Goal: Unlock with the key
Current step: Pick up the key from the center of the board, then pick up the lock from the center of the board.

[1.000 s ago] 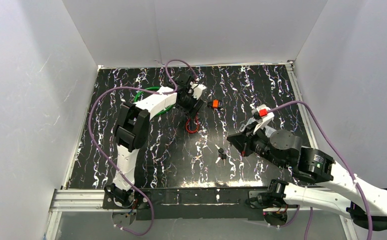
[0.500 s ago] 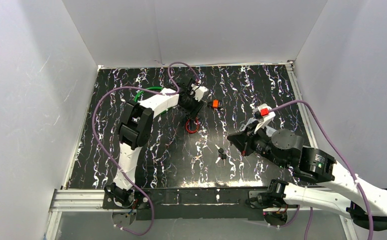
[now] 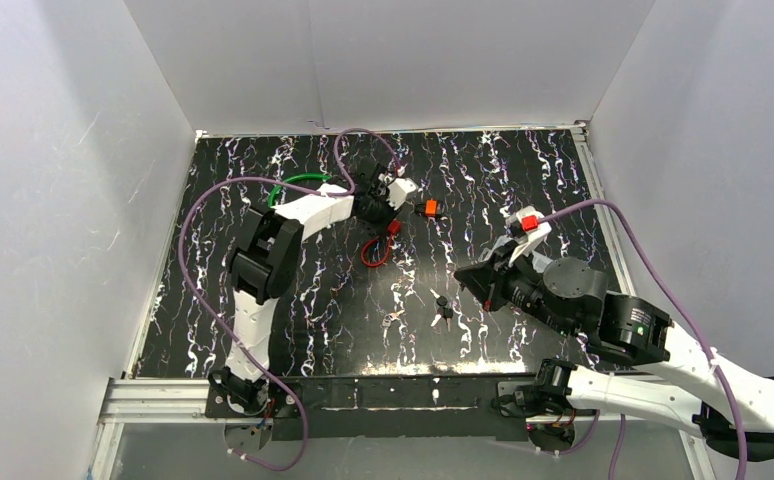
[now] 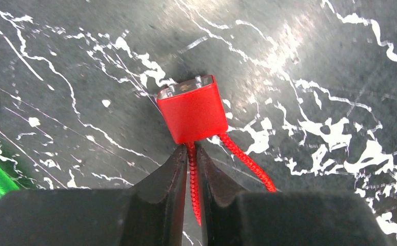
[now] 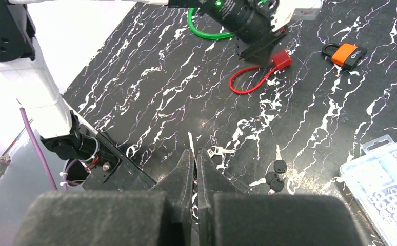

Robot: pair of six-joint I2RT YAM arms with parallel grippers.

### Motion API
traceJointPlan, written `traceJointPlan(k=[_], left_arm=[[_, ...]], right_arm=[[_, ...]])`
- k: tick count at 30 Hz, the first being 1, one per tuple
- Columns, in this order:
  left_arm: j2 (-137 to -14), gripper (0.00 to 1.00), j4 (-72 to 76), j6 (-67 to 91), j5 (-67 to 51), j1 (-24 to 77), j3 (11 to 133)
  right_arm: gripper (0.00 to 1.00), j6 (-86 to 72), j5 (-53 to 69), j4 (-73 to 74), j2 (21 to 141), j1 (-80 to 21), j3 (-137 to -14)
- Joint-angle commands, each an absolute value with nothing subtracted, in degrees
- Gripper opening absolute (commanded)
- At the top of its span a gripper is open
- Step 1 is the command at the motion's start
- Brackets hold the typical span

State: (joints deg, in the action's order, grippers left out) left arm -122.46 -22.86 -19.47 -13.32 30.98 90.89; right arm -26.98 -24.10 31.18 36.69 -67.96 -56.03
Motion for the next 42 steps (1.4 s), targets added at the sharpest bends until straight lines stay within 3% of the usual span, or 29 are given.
traceJointPlan(k=[1,8,15,17,20,21,26,31,34,42], left_arm=[[-118.2,0.11,-27.6,-26.6,-12.9,31.2,83.5],[-103.5,0.06,-32.1,-33.4,-14.4,31.1,68.5],[-81.5,0.08,-36.9,-39.0,-20.9,30.6,50.0],[-77.6,0.15,-39.3,-39.9,-22.3,30.5,46.3],[-72.2,0.43,-40.3,-41.2,-23.9,30.5,41.5],[-71.1,0.47,-40.4,-41.4,-24.1,30.6,41.0],[-73.1,0.54,-41.0,-39.1,-24.5,30.6,43.8],[-75.8,0.75,-37.6,-34.4,-26.8,30.6,46.4],[-77.4,0.81,-35.2,-33.5,-29.6,30.6,46.0],[-80.8,0.81,-29.8,-35.4,-28.5,31.0,43.2]], right_arm=[[0.01,-27.1,-24.7,28.6,37.6,-67.9,-59.3],[0.01,-27.1,-24.2,28.2,38.4,-67.8,-59.4],[0.01,-28.2,-22.9,25.7,37.8,-67.7,-56.8],[0.01,-28.4,-22.4,25.4,38.1,-67.7,-56.4],[0.01,-28.3,-21.9,24.9,38.7,-67.7,-56.2],[0.01,-28.2,-21.8,24.6,38.9,-67.7,-56.2],[0.01,-28.0,-21.7,24.2,39.0,-67.7,-56.3],[0.01,-28.5,-21.9,24.3,37.8,-67.7,-55.5],[0.01,-28.8,-22.1,24.5,37.2,-67.7,-55.1],[0.01,-28.3,-22.4,24.7,36.9,-67.7,-55.2]])
